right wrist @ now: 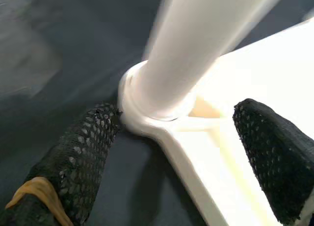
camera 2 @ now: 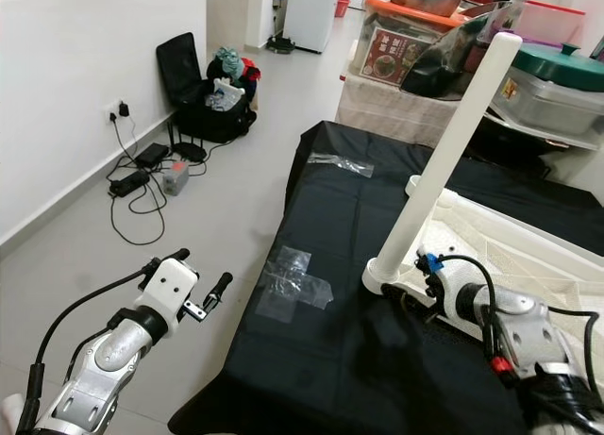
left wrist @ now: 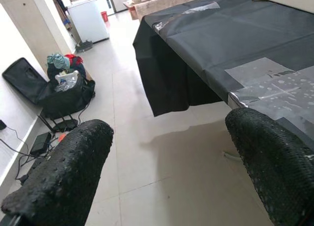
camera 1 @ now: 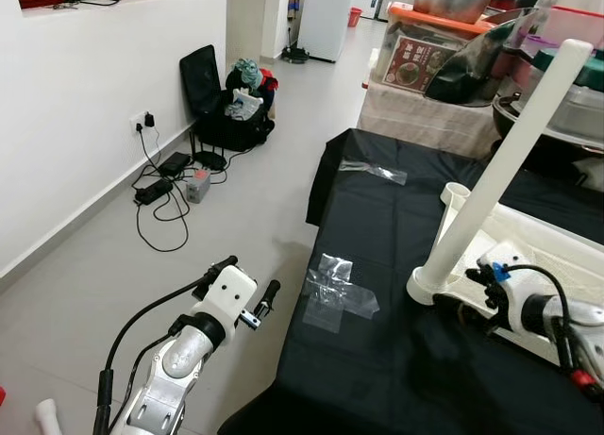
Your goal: Building children table
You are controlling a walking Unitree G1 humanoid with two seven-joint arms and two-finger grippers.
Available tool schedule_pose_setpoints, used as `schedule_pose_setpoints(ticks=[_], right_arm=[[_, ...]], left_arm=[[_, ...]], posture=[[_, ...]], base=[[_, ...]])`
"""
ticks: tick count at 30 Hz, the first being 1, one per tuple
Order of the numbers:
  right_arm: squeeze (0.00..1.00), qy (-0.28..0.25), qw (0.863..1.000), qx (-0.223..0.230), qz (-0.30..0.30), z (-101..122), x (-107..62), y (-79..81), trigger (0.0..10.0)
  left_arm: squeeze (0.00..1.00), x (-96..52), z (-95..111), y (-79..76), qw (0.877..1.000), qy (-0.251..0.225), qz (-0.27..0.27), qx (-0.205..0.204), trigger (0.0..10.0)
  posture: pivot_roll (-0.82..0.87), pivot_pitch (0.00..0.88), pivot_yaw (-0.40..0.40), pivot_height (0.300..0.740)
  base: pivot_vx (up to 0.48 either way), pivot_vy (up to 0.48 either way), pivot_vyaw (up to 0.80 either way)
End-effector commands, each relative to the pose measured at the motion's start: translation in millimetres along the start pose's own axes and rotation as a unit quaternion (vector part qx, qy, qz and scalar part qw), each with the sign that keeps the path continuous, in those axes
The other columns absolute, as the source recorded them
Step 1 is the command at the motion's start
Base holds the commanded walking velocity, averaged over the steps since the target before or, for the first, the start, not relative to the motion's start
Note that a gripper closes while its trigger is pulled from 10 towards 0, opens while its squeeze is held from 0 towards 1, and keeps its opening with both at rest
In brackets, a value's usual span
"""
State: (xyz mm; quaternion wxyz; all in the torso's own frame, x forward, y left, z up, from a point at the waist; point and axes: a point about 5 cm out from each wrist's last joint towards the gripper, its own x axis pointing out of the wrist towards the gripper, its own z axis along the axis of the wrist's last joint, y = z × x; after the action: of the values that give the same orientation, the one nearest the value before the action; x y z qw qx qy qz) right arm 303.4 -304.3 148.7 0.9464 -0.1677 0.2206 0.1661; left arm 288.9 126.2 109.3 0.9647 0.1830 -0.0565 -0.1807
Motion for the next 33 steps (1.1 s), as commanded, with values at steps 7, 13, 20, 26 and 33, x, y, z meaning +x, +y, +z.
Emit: schedule_pose_setpoints(ticks=[7,13,20,26,33], right_arm=[[0.0,-0.087,0.992,0.06,-0.071,23,6.6,-14.5,10.0],[0.0,-0.12,0.986,0.076,-0.081,32,9.7,-16.2,10.0],[0.0,-0.148,0.98,0.089,-0.098,39,18.9,-13.5,10.0],[0.0,-0.18,0.965,0.135,-0.134,51,30.6,-14.2,10.0],[0.0,-0.231,0.937,0.196,-0.173,71,47.0,-6.1,9.6]], left_arm=[[0.0,1.8,0,-1.4,1.0,0.001,-0.008,0.004,10.0],[0.0,1.8,0,-1.5,1.0,0.001,-0.008,0.004,10.0],[0.0,1.8,0,-2.2,1.0,0.001,-0.008,0.003,10.0],[0.0,2.6,0,-3.9,1.0,0.0,-0.01,0.003,10.0],[0.0,1.9,0,-4.2,1.0,0.001,-0.008,0.002,10.0]], posture=[[0.07,0.0,-0.145,0.74],[0.08,0.0,-0.148,0.74],[0.08,0.0,-0.147,0.74],[0.08,0.0,-0.151,0.74],[0.1,0.0,-0.163,0.74]], base=[[0.0,0.0,0.0],[0.0,0.0,0.0],[0.0,0.0,0.0],[0.0,0.0,0.0],[0.0,0.0,0.0]])
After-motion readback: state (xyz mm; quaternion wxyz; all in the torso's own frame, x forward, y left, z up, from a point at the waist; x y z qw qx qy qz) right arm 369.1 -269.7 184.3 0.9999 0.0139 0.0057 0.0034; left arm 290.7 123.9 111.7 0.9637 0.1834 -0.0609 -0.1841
